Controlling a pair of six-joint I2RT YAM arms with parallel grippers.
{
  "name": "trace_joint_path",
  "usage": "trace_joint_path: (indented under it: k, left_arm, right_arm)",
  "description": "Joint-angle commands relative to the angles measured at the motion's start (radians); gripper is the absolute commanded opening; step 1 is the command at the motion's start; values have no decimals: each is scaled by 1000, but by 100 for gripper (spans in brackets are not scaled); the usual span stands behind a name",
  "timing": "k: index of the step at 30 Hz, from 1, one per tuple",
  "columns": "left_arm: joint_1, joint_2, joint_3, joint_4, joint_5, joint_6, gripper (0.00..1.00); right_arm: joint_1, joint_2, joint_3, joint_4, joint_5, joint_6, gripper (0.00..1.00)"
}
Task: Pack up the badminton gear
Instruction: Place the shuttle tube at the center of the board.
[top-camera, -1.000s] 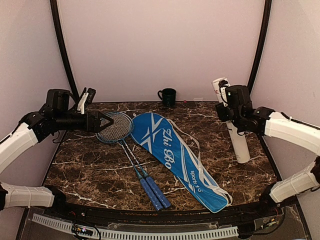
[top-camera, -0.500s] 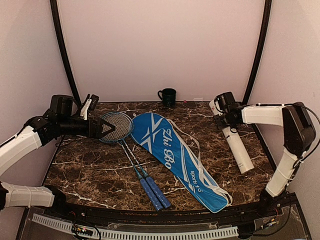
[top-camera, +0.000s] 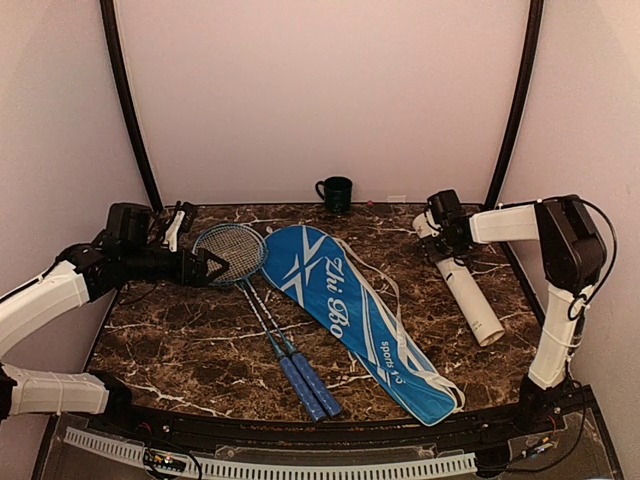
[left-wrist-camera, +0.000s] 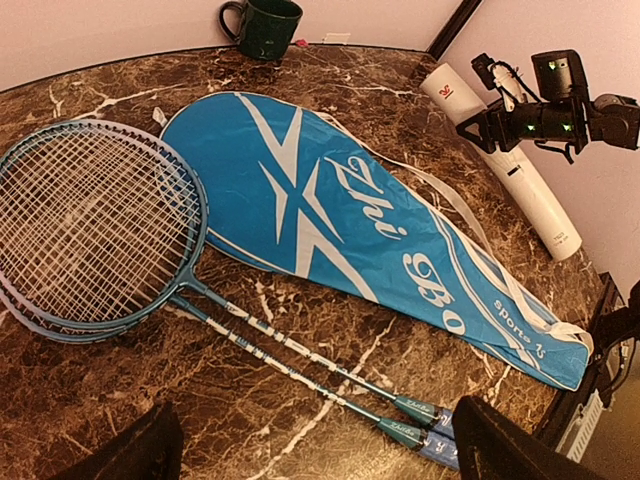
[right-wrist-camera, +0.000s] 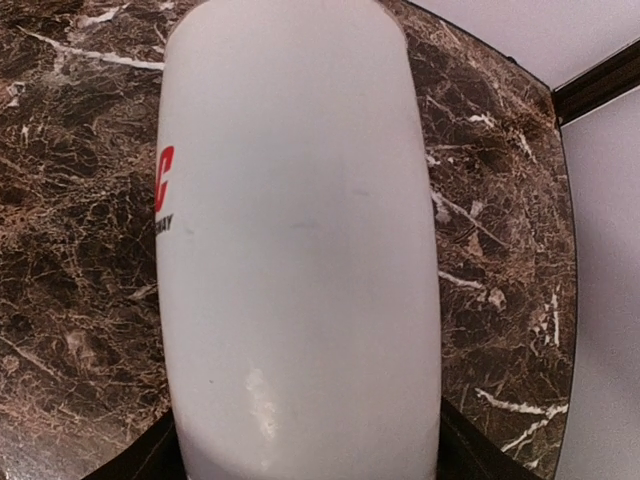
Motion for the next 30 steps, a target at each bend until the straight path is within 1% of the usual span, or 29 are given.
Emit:
trace_joint_path:
  k: [1,4,8,11,15,18,23,25,27,30]
  left_arm:
    - [6,-24,-16,28,-39,9,97]
    - [7,-26,-16,25,-51,11,97]
    - [8,-32,-15,21,-80,13,97]
    - [8,-44,-12,11,-120,20,97]
    - [8,-83,-22,5,-191,23,96]
    - [8,-114,-33,1,-249,24,96]
    - [8,-143,-37,4,-275,23,96]
    - [9,-147,-36,5,-265,22,96]
    - [8,-150,-37,13,-253,21,96]
    - [8,-150,-39,28,-294,4,98]
  right_arm:
    - [-29,47,10,92,-58,86,73]
    - [-38,64,18,86,-67,108,77]
    - [-38,50,18,89,-73,118,91]
    - [-37,29,5,83,-63,132,100]
    - [-37,-54,-36,84,-53,151,100]
    - [-37,-134,-50,50,-34,161,100]
    - [-34,-291,-67,-13,-34,177,100]
    - [-28,-373,-76,-39,-61,200,100]
    - [-10,-462,-133,-33,-99,257,100]
    - [34,-603,-213,-10,-229,377,99]
